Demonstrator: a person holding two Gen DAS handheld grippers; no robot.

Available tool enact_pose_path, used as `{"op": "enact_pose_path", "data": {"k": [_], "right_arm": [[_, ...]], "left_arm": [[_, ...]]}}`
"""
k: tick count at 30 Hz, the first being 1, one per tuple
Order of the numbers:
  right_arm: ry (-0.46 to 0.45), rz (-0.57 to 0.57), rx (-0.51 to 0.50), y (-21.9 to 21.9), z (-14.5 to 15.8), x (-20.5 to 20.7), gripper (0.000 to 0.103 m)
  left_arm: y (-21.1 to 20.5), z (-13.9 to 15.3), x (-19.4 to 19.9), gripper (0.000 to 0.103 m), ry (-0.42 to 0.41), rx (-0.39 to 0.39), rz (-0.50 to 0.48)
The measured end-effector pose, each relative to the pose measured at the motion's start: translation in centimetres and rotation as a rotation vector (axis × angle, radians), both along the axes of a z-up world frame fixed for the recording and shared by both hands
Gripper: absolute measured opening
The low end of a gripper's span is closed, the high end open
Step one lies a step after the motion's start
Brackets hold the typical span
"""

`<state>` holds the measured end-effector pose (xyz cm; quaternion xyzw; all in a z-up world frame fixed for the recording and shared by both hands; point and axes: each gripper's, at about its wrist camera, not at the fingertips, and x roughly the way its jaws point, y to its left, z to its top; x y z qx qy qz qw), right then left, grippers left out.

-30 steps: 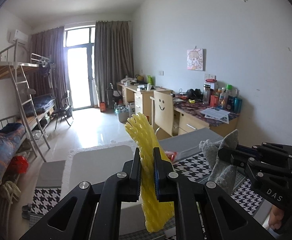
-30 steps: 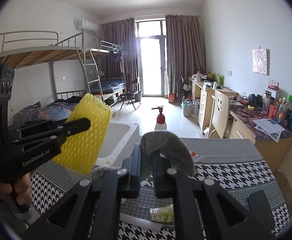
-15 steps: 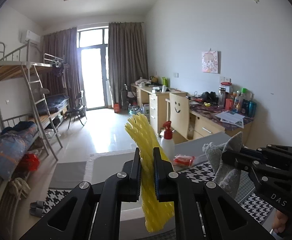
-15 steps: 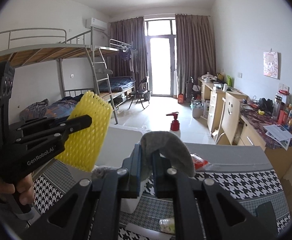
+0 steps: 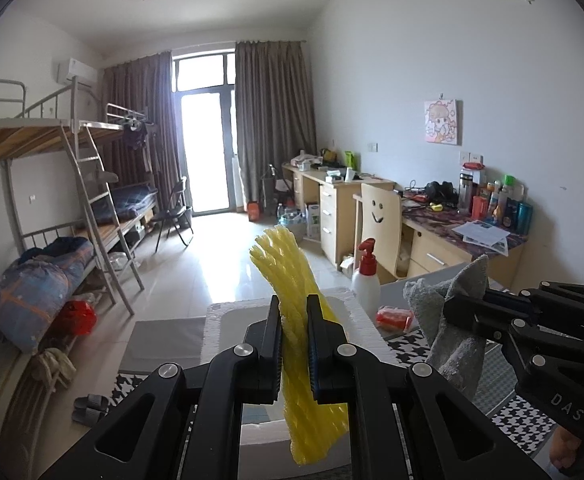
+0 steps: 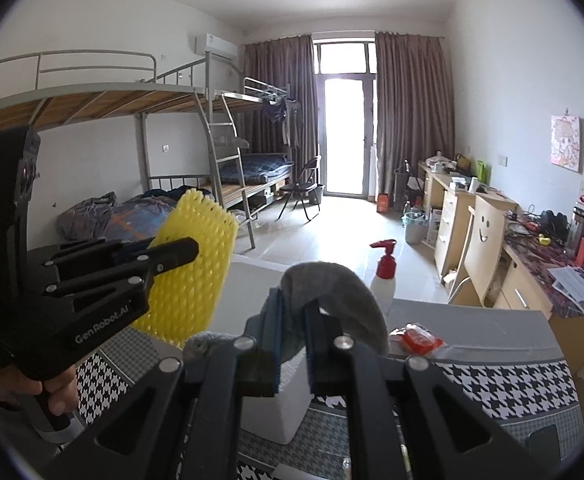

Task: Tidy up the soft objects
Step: 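Open the left gripper to drop the yellow foam net into the box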

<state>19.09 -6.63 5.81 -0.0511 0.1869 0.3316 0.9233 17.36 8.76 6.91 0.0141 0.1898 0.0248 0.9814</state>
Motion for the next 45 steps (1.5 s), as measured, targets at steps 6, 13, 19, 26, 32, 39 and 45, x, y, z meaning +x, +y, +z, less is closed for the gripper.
{"op": "enact_pose_path", "data": {"k": [6,13,19,26,32,39,45], "right_arm": [[-0.004,0.016,-0.005,0.7,0.1,0.0,0.013],[0.000,0.016,-0.017,1.1,0.0,0.5,0.013],[-0.001,0.004,-0.022,1.0,0.0,0.6,0.013],[0.005,-0.013,-0.029,1.1,-0.2,0.8,0.013],[0.016,-0.030,-0.035,0.9,-0.5,1.2,0.013],[0.020,-0.068,-0.050,0.5,-0.6,1.1,0.012],[0.025,-0.085,-0.047,0.4,-0.6,1.6,0.013]], "left_arm": [[0.2,-0.3,0.8,0.011,0.011,-0.006,0.002],[0.8,-0.8,1.6,0.011,0.031,-0.017,0.000],[1.4,-1.6,3.0,0.011,0.061,-0.019,-0.011],[1.5,-2.3,4.0,0.011,0.091,-0.027,-0.024],[1.3,-3.3,5.3,0.011,0.133,-0.023,-0.032],[1.5,-4.3,6.3,0.034,0.171,-0.015,-0.018],[2.1,-3.7,5.3,0.086,0.124,-0.024,0.021]]}}
